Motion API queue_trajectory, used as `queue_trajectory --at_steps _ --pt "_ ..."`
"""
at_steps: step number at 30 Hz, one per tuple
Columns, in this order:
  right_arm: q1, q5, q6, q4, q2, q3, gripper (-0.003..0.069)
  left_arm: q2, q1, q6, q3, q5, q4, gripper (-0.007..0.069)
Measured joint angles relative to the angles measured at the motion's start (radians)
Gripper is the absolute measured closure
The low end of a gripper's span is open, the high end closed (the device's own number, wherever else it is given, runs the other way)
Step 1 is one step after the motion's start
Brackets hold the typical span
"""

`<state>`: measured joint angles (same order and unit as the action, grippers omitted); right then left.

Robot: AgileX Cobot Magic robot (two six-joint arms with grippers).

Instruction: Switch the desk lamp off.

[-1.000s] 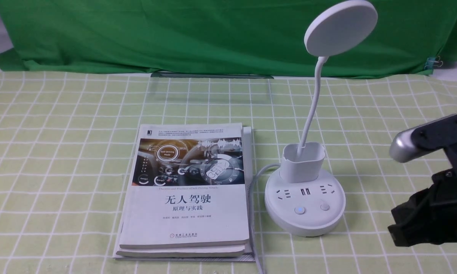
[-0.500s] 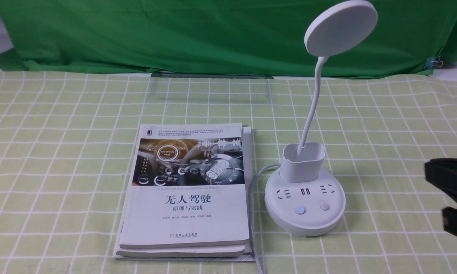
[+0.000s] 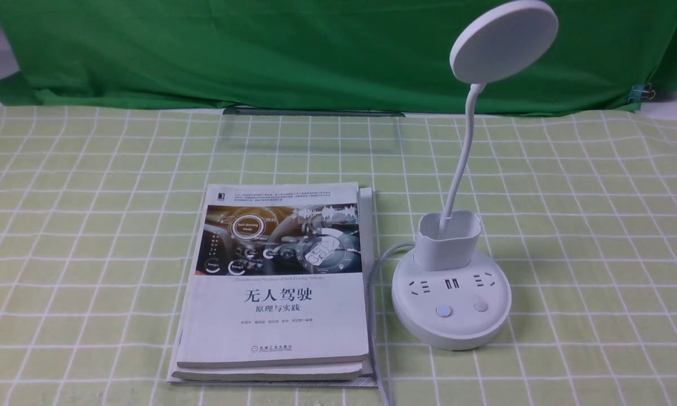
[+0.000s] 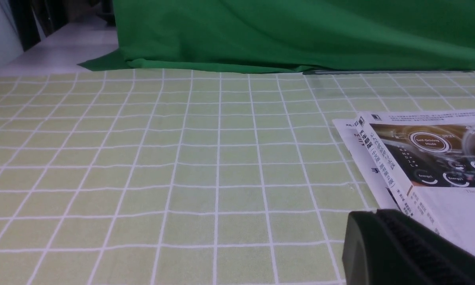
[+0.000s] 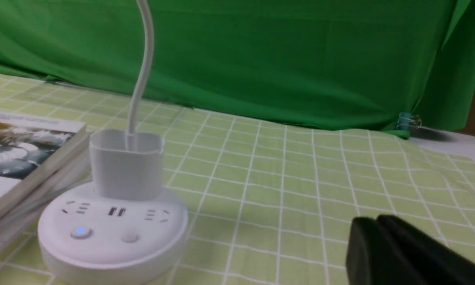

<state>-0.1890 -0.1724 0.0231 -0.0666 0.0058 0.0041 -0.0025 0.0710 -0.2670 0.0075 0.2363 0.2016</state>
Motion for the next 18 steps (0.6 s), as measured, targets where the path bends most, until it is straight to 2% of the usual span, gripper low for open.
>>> queue_trajectory --at_steps 18 --pt "0.000 -0.069 0.000 0.000 -0.003 0.007 0.0641 0.000 0.000 0.000 0.000 0.000 -0.002 0.0623"
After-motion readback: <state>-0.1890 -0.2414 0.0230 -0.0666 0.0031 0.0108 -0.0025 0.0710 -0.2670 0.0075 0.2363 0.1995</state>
